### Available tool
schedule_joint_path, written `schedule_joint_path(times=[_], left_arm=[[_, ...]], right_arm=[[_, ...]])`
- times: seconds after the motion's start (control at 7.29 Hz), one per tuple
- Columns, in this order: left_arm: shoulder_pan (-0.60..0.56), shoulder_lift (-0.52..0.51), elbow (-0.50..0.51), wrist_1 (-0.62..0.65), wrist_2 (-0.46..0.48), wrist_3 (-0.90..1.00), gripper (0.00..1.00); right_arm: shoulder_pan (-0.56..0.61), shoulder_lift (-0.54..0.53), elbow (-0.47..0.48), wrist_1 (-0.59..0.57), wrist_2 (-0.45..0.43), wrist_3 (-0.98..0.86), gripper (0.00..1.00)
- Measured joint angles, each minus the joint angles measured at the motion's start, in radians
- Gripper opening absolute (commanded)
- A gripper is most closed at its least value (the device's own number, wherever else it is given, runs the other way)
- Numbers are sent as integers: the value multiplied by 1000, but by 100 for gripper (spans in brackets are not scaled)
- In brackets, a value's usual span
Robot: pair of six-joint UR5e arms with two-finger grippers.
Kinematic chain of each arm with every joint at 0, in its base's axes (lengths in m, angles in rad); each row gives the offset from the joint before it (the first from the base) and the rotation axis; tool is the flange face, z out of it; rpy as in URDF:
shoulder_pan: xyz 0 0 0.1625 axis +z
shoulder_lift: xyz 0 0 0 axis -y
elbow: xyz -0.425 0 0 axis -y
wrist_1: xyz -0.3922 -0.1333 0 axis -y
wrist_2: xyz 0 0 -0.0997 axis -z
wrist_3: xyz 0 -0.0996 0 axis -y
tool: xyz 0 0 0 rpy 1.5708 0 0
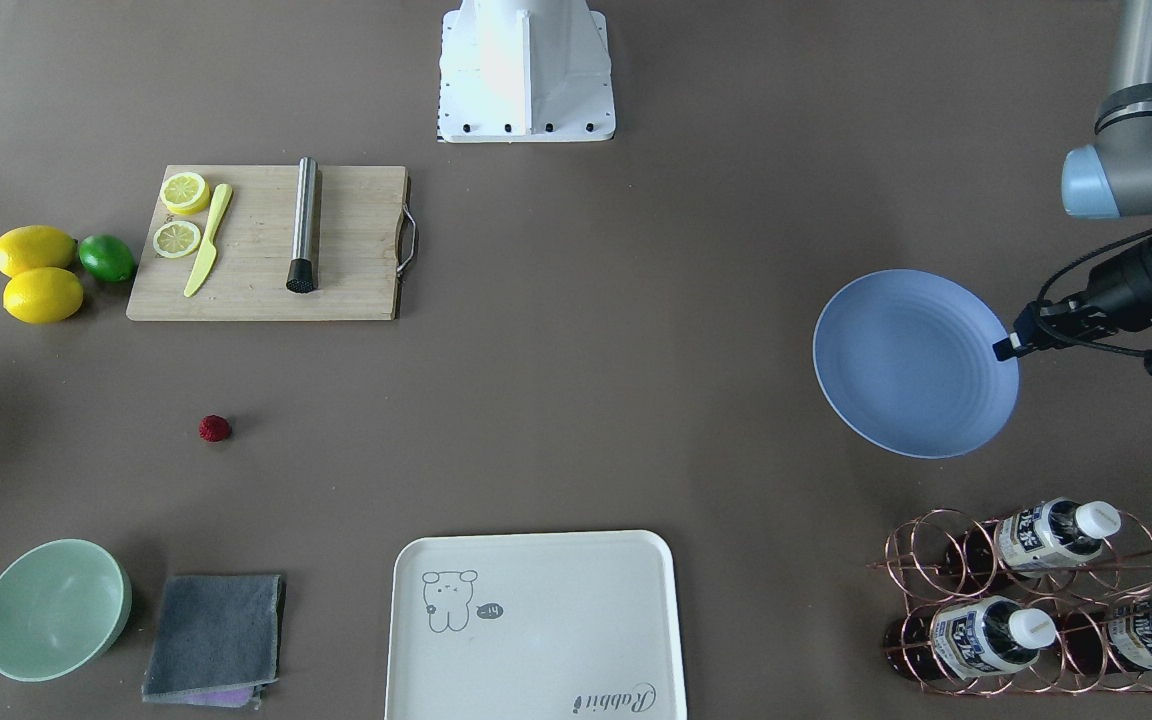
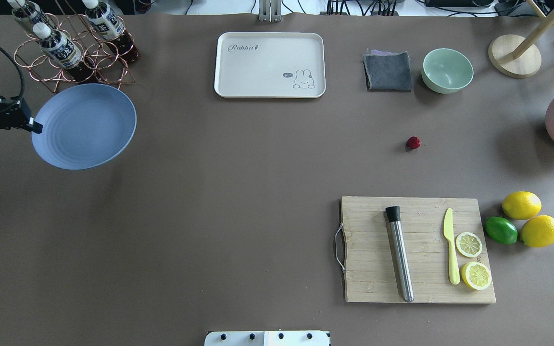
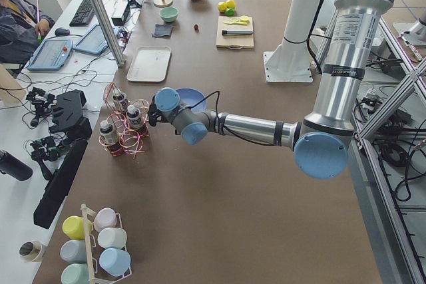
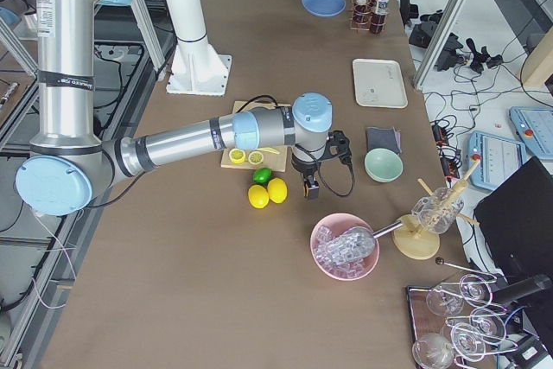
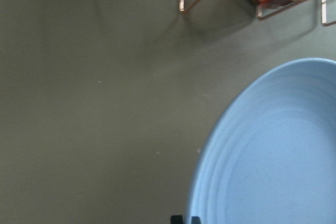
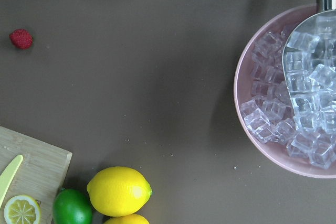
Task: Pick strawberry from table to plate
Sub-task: 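Push the blue plate with the left gripper toward the table center, then grasp the red strawberry with the right gripper while the left holds the plate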
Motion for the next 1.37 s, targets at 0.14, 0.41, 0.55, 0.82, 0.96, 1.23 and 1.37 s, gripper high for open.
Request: schedule_joint_path(times=[0.14, 0.41, 0.55, 0.82, 0.96, 1.23, 1.37], left_arm=[[101, -27, -67, 2, 78, -163, 0], [318, -123, -130, 35, 280, -408, 0], [404, -199, -137, 107, 363, -478, 0], [533, -320, -135, 233, 493, -553, 0], [579, -341, -130, 250, 543, -570, 0], [614, -353, -112, 252, 580, -580, 0], [619, -356, -102, 248, 584, -581, 0]], right_arm=[[-16, 8, -10, -1, 0, 3, 100], [-39, 33, -39, 0, 0, 11, 100], [-45, 39, -44, 0, 0, 14, 100], [-55, 49, -47, 0, 0, 37, 100], [-78, 72, -47, 0, 0, 80, 100], [-185, 165, -51, 13, -16, 267, 100], [-259, 208, -65, 56, -43, 384, 99]])
